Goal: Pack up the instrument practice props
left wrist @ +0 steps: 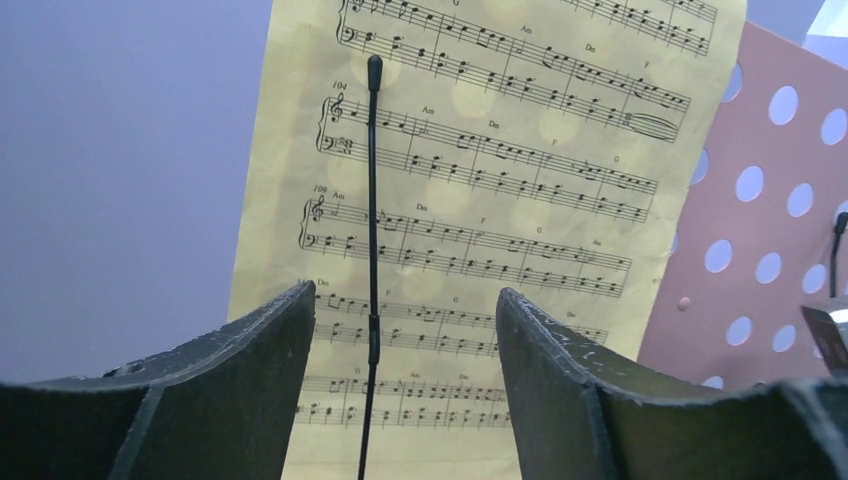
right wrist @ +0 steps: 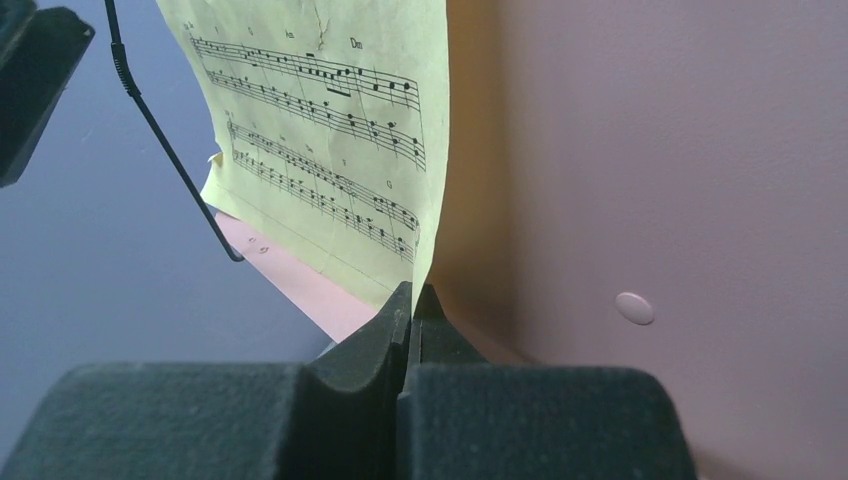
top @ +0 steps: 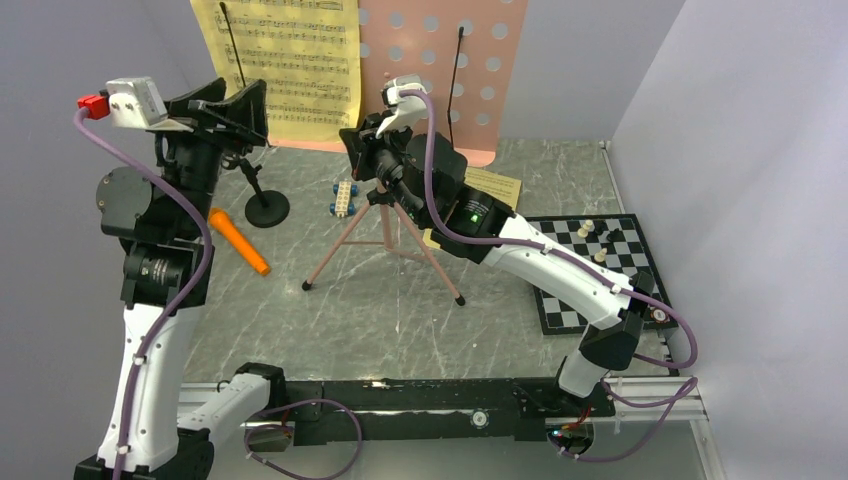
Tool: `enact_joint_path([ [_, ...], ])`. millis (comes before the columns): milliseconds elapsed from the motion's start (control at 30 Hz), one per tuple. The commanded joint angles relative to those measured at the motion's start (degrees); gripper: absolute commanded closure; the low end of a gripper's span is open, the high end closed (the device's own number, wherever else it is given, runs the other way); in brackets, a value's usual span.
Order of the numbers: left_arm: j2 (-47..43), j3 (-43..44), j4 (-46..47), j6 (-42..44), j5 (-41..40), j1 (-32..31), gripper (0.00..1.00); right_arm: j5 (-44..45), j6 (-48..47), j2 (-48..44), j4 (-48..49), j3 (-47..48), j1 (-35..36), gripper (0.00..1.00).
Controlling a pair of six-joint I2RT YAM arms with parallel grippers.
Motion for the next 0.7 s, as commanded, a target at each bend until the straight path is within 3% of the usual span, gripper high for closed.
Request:
enact_joint_path([
  [0, 1.66, 2.61, 5.01, 2.87, -1.12, 0.38, 0.32, -0.95, -1.32, -2.28, 0.21, -0.19, -0.21, 1.0],
  [200, 4.62, 5.56, 5.79, 4.19, -2.27, 0.33, 0.41, -1.07, -1.63, -2.67, 0.41, -0.78, -0.26, 1.0],
  [367, 5.31, 5.43, 6.13, 3.75, -2.32, 0.33, 0.59, -1.39, -1.96, -3.22, 0.49, -1.53, -0.26, 1.0],
  [500, 5.52, 5.22, 5.51, 3.77, -2.09, 0.33, 0.62, -1.57, -1.85, -3.78, 0.94, -2.51, -0.26, 1.0],
  [667, 5.16, 4.63, 6.21, 4.32, -0.63, 0.33, 0.74, -1.6, -1.89, -4.29, 1.21, -3.18, -0.26, 1.0],
])
